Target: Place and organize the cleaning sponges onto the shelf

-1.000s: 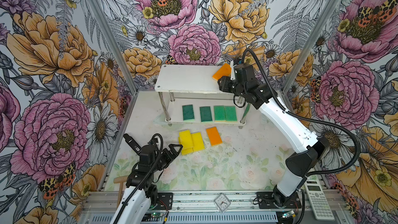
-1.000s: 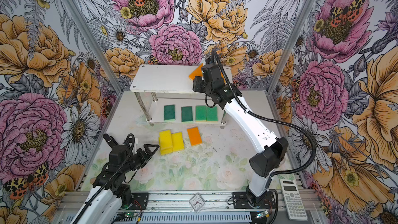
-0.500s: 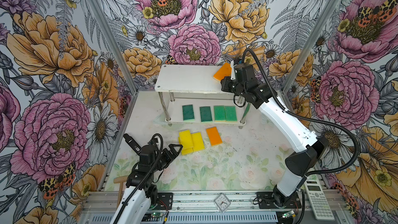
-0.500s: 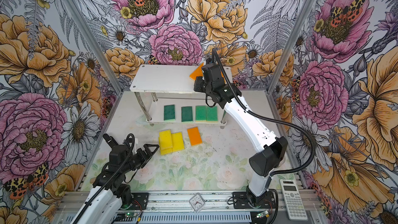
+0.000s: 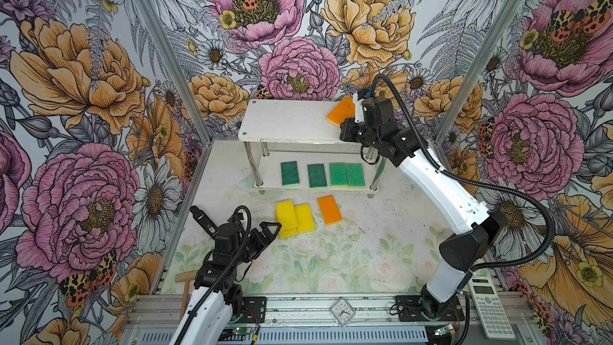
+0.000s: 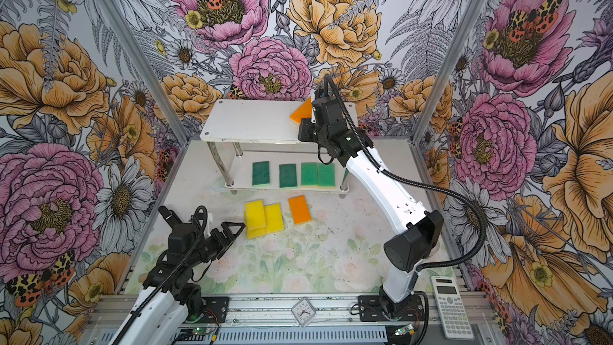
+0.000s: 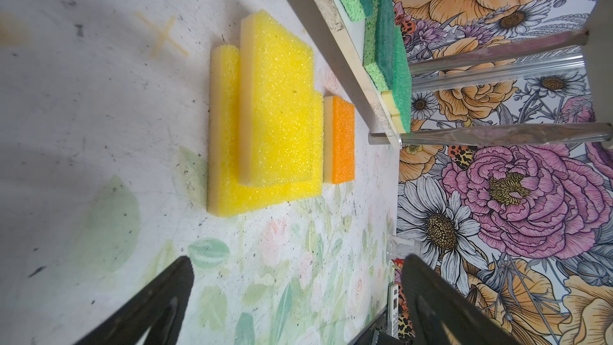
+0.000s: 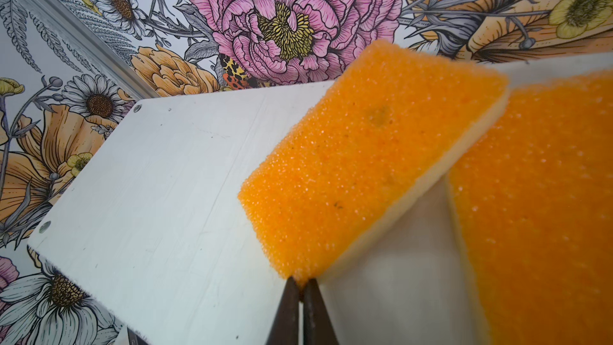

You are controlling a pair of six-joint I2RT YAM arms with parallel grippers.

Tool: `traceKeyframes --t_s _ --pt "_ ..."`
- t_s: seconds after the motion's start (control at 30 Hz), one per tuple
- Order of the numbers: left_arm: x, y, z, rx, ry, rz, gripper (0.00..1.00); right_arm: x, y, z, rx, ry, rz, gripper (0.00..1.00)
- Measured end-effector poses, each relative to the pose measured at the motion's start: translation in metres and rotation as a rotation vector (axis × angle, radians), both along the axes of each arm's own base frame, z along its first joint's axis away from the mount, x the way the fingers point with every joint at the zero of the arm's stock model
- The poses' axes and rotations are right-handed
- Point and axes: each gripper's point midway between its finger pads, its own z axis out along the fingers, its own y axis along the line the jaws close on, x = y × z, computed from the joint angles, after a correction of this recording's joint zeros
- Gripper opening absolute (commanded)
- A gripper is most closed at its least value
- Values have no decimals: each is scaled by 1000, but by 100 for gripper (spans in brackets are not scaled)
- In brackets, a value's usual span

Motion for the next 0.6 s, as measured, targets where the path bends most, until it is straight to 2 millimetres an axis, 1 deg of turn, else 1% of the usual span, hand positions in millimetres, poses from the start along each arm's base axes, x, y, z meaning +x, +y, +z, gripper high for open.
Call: traceKeyframes --t_s 0.17,0.3,0.47,0.6 --pt "0 0 0 0 0 1 99 -3 5 2 -19 -18 57 5" --pt "0 0 0 0 0 1 99 -6 5 7 -34 -40 86 5" --pt "0 0 0 0 0 1 99 -9 -3 24 -35 -84 114 5" --pt "0 0 0 0 1 1 99 -15 -5 37 15 -94 181 5"
